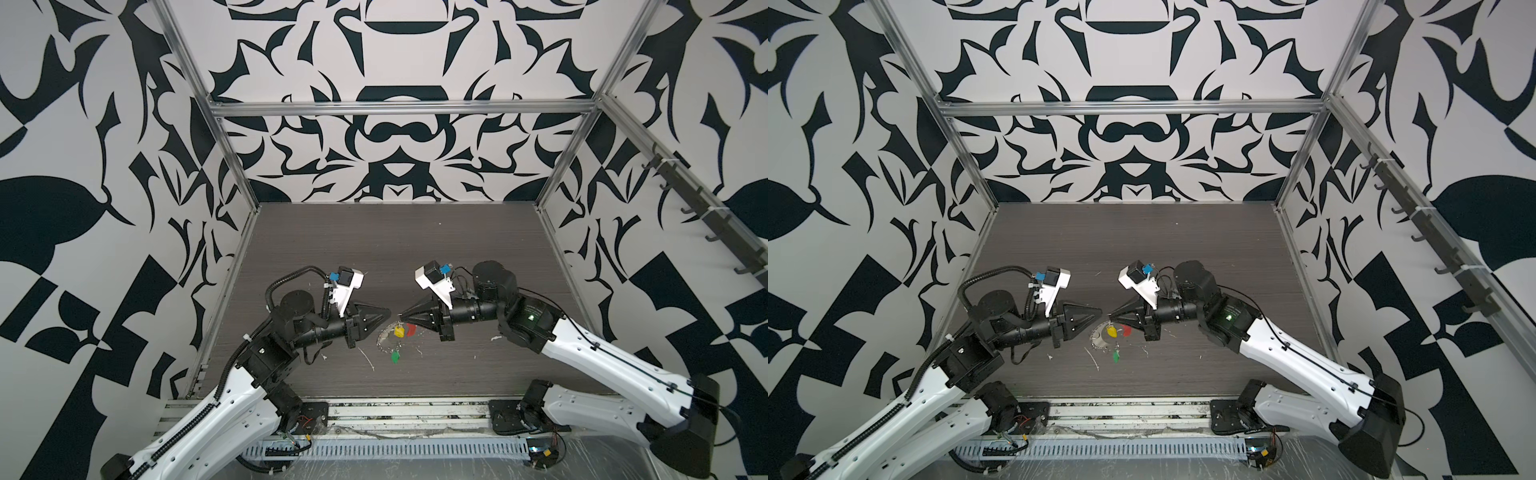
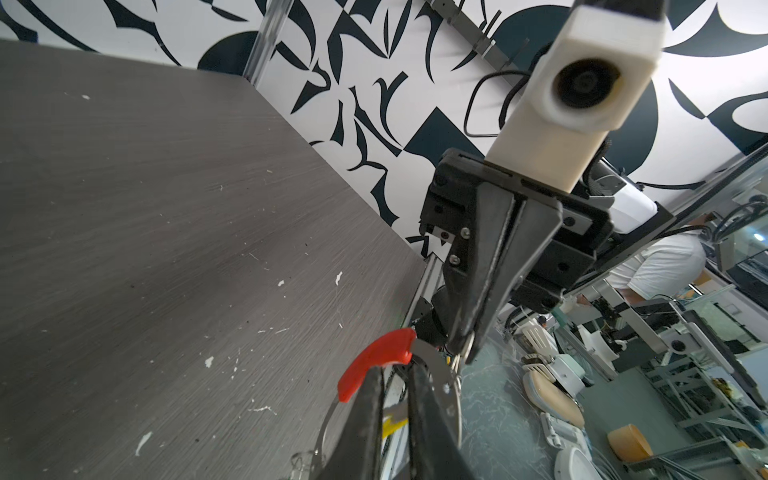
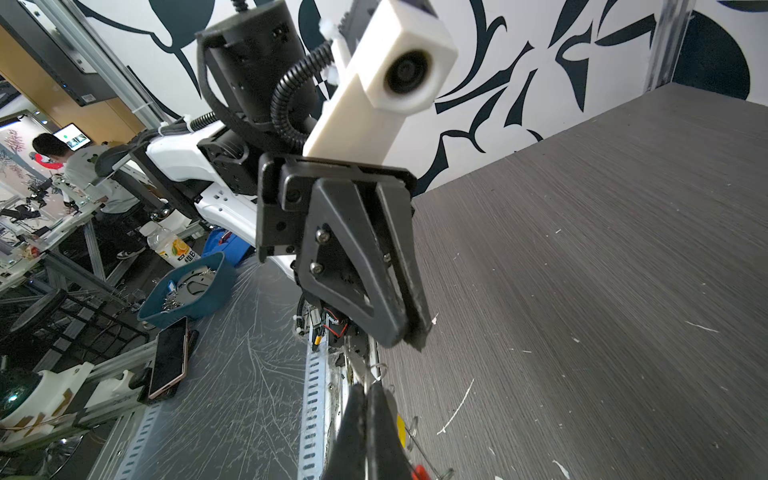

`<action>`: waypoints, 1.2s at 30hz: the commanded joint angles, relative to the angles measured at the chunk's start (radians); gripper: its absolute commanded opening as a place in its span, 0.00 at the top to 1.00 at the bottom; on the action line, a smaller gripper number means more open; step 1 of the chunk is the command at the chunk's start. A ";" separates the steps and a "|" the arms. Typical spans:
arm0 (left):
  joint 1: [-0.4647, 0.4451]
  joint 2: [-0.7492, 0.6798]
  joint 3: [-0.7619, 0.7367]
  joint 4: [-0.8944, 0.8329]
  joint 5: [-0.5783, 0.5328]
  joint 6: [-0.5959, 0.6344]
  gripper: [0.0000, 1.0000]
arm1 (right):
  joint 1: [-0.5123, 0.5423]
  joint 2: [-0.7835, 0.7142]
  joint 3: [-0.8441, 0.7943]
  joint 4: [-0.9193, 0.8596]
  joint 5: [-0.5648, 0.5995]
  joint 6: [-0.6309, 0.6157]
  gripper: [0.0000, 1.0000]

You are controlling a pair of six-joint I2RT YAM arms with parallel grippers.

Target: Remove the keys from the keyring

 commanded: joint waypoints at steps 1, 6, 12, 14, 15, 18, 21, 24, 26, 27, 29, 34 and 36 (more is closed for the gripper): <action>-0.013 0.001 0.019 0.028 0.052 -0.002 0.86 | -0.002 -0.012 0.026 0.073 0.029 0.008 1.00; -0.054 0.004 -0.006 0.061 0.055 -0.022 0.91 | -0.002 -0.002 0.038 0.075 0.086 0.015 1.00; -0.096 0.026 -0.008 0.051 0.020 -0.021 0.90 | -0.007 0.020 0.048 0.080 0.106 0.015 1.00; -0.096 0.016 -0.002 0.019 -0.007 -0.012 0.90 | -0.010 0.020 0.051 0.076 0.093 0.011 1.00; -0.096 0.006 0.001 0.004 -0.020 -0.008 0.90 | -0.013 0.020 0.055 0.069 0.082 0.007 1.00; -0.096 -0.035 0.004 -0.031 -0.062 0.006 0.86 | -0.018 0.017 0.059 0.049 0.076 -0.004 1.00; -0.096 -0.071 0.012 -0.079 -0.121 0.023 0.74 | -0.018 0.022 0.066 0.027 0.061 -0.007 1.00; -0.096 -0.086 0.023 -0.109 -0.158 0.047 0.63 | -0.018 0.036 0.083 -0.012 0.045 -0.005 1.00; -0.096 -0.087 0.035 -0.135 -0.179 0.067 0.62 | -0.018 0.048 0.106 -0.057 0.029 -0.006 1.00; -0.096 -0.087 0.045 -0.146 -0.190 0.077 0.63 | -0.018 0.057 0.122 -0.090 0.021 -0.008 1.00; -0.096 -0.085 0.050 -0.150 -0.201 0.089 0.67 | -0.019 0.075 0.158 -0.169 0.017 -0.023 1.00; -0.096 -0.061 0.050 -0.112 -0.189 0.104 0.70 | -0.018 0.114 0.223 -0.308 -0.014 -0.056 1.00; -0.096 -0.048 0.052 -0.097 -0.170 0.110 0.71 | -0.019 0.116 0.228 -0.328 -0.031 -0.069 1.00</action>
